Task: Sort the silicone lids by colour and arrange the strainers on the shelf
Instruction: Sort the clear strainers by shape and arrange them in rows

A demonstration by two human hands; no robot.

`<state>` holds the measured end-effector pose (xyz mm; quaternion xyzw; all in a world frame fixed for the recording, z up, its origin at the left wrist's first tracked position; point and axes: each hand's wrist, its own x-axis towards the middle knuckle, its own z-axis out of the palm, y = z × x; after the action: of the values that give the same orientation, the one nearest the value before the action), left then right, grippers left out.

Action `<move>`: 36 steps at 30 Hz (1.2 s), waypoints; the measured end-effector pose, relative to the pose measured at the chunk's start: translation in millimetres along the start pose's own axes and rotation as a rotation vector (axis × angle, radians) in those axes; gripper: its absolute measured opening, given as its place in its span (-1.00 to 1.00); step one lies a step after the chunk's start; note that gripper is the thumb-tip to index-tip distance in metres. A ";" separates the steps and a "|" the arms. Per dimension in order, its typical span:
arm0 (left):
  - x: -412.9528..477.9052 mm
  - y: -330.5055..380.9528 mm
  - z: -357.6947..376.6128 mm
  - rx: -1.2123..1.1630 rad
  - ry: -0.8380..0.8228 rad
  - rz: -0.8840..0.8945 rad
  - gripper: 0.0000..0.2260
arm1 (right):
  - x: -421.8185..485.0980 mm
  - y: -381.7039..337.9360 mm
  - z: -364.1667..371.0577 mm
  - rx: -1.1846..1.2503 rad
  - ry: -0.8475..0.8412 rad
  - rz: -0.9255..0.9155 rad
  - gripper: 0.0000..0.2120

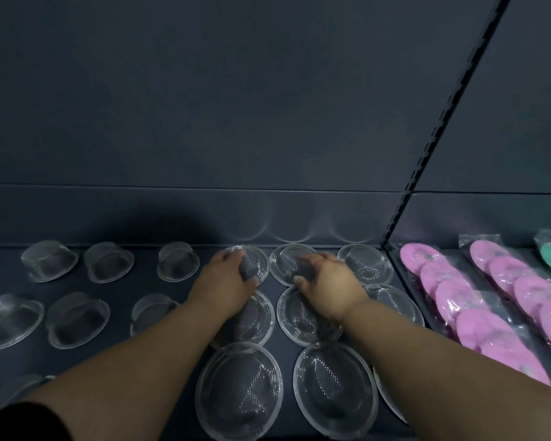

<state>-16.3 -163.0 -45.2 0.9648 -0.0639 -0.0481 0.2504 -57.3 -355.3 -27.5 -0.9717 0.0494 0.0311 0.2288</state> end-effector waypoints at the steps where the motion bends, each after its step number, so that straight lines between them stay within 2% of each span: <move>1: 4.5 -1.2 0.5 0.006 -0.002 -0.005 -0.36 | 4.9 -0.9 0.5 0.000 0.001 0.006 -0.50; 8: 20.6 -12.1 3.0 -0.005 0.023 0.027 -0.41 | 28.0 -9.1 7.0 0.001 -0.040 0.031 -0.47; 18: 23.6 -13.4 2.5 -0.008 0.043 0.045 -0.43 | 29.5 -2.7 5.0 -0.016 0.026 0.091 -0.53; 22: 17.0 -8.8 -2.4 -0.031 0.068 0.048 -0.41 | 23.6 1.1 1.8 0.045 0.046 0.070 -0.48; 27: -14.5 0.7 -13.6 -0.078 0.138 0.106 -0.50 | -11.2 9.9 -8.3 0.069 0.139 0.042 -0.51; 34: -87.7 -3.3 -13.6 -0.023 0.037 0.098 -0.51 | -64.9 16.5 -9.4 0.075 0.059 -0.020 -0.49; 36: -103.7 -4.1 -14.1 -0.012 0.048 0.095 -0.53 | -75.5 15.5 -9.6 0.078 0.077 -0.026 -0.58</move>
<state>-116.5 -137.5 -28.6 0.9600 -0.1036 -0.0131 0.2597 -133.6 -367.2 -19.6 -0.9630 0.0469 -0.0115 0.2650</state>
